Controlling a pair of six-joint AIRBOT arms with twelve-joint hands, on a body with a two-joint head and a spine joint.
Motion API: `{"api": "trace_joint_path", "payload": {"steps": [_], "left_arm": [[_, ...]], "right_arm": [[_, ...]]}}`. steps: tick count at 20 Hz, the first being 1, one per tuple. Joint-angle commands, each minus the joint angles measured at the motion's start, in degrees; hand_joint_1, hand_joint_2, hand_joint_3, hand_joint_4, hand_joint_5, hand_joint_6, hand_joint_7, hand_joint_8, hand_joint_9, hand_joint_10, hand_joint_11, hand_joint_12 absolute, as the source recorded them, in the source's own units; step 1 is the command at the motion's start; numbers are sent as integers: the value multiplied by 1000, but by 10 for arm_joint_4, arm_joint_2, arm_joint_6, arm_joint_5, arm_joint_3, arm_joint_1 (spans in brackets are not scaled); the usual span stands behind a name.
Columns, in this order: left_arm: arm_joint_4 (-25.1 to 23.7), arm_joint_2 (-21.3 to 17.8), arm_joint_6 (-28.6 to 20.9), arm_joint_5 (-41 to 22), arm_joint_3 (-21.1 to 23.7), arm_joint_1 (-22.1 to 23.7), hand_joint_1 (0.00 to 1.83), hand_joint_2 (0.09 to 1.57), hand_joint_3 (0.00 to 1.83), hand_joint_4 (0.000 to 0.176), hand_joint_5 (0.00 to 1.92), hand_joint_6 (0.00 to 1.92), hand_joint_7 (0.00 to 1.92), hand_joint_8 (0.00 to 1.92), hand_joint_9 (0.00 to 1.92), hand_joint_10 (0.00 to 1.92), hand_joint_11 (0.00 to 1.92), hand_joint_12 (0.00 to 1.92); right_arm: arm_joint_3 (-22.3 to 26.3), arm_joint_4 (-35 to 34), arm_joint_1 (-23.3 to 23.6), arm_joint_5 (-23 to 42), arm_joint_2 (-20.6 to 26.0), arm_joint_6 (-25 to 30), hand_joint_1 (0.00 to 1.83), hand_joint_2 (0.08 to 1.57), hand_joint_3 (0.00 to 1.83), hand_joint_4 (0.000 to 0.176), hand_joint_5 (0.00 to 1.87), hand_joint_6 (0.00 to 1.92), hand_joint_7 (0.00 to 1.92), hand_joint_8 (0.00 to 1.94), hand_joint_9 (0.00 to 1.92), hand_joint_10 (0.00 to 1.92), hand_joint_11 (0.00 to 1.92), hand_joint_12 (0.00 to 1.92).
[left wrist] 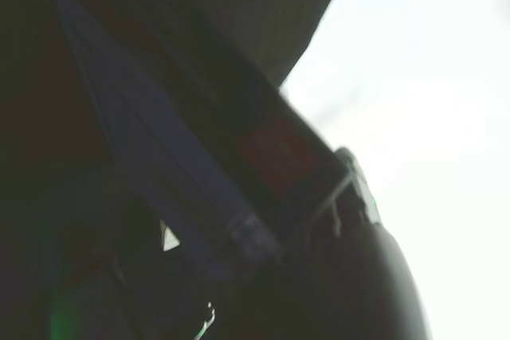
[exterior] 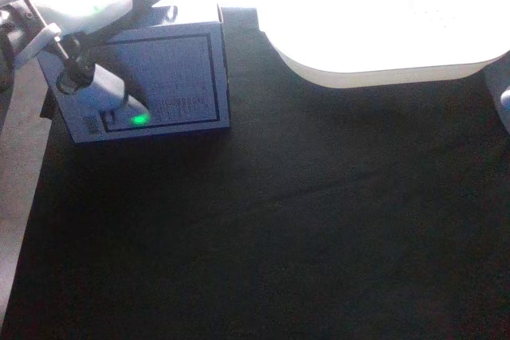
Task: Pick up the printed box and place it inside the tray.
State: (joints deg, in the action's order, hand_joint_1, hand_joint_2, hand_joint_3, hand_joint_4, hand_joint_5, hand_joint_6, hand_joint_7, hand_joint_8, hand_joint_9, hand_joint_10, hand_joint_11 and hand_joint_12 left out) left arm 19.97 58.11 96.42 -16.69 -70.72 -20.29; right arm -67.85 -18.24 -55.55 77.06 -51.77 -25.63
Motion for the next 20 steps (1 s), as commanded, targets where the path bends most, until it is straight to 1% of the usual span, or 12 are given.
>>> {"api": "trace_joint_path", "payload": {"steps": [1, 2, 3, 8, 10, 11, 12, 15, 16, 17, 18, 20], "left_arm": [[-7, 2, 9, -1, -1, -7, 1223, 917, 6, 0, 590, 25, 701, 21, 750, 33, 697, 132], [-8, 5, 9, 1, -2, -10, 1360, 1008, 2, 0, 869, 785, 1087, 444, 1173, 496, 985, 185], [-9, 6, 9, 2, -2, -13, 1399, 1012, 0, 0, 944, 861, 1260, 361, 1287, 597, 1167, 236], [-14, 11, 10, 5, 0, -17, 1404, 1023, 0, 0, 1019, 798, 1358, 129, 1195, 856, 1214, 462], [-15, 10, 10, 2, 2, -17, 1403, 996, 0, 0, 1137, 586, 1441, 11, 1242, 826, 1169, 616], [-16, 9, 10, -2, 4, -17, 1310, 976, 4, 0, 1297, 343, 1490, 65, 1301, 397, 1157, 683], [-17, 8, 10, -10, 6, -15, 1388, 981, 0, 0, 1269, 316, 1456, 35, 1269, 717, 1148, 696], [-18, 2, 10, -25, 12, -1, 1404, 996, 0, 0, 1155, 530, 1443, 2, 1241, 863, 1190, 799], [-22, -2, 10, -32, 18, 2, 1315, 989, 2, 0, 1180, 545, 1513, 39, 1338, 435, 1221, 748], [-33, -12, 10, -42, 31, 11, 1301, 989, 0, 0, 1180, 548, 1532, 45, 1421, 188, 1248, 618], [-38, -19, 10, -48, 40, 16, 1387, 1003, 0, 0, 1087, 604, 1431, 47, 1319, 589, 1254, 502], [-52, -31, 10, -62, 57, 28, 1398, 1051, 0, 0, 905, 953, 1155, 547, 1219, 786, 1366, 245]], "right_arm": [[-2, -10, 6, 75, 4, 4, 993, 698, 0, 87, 521, 8, 287, 8, 226, 7, 0, 399], [-2, -10, 6, 75, 4, 4, 968, 683, 0, 85, 523, 7, 298, 11, 235, 10, 0, 403], [-2, -10, 6, 75, 4, 4, 961, 675, 0, 75, 526, 5, 309, 9, 244, 10, 0, 431], [-2, -9, 6, 75, 4, 4, 943, 695, 3, 54, 513, 0, 291, 2, 215, 6, 0, 401], [-2, -9, 6, 75, 4, 4, 938, 710, 6, 40, 509, 1, 312, 7, 224, 7, 0, 392], [-2, -9, 6, 75, 4, 4, 930, 716, 7, 38, 491, 0, 306, 4, 215, 2, 0, 387], [-2, -8, 6, 75, 4, 4, 916, 718, 7, 28, 478, 0, 308, 4, 218, 3, 0, 386], [-1, -3, 6, 75, 4, 7, 841, 741, 6, 74, 295, 0, 206, 0, 210, 0, 0, 558], [-1, -1, 6, 75, 4, 12, 847, 749, 7, 82, 269, 0, 197, 0, 201, 0, 0, 538], [-1, 5, 6, 75, 5, 16, 873, 763, 9, 70, 237, 0, 186, 0, 196, 0, 0, 519], [-1, 7, 8, 75, 7, 17, 904, 774, 9, 82, 232, 0, 203, 4, 219, 6, 0, 527], [0, 14, 17, 74, 9, 17, 931, 808, 18, 51, 215, 1, 205, 2, 228, 6, 0, 481]]}}
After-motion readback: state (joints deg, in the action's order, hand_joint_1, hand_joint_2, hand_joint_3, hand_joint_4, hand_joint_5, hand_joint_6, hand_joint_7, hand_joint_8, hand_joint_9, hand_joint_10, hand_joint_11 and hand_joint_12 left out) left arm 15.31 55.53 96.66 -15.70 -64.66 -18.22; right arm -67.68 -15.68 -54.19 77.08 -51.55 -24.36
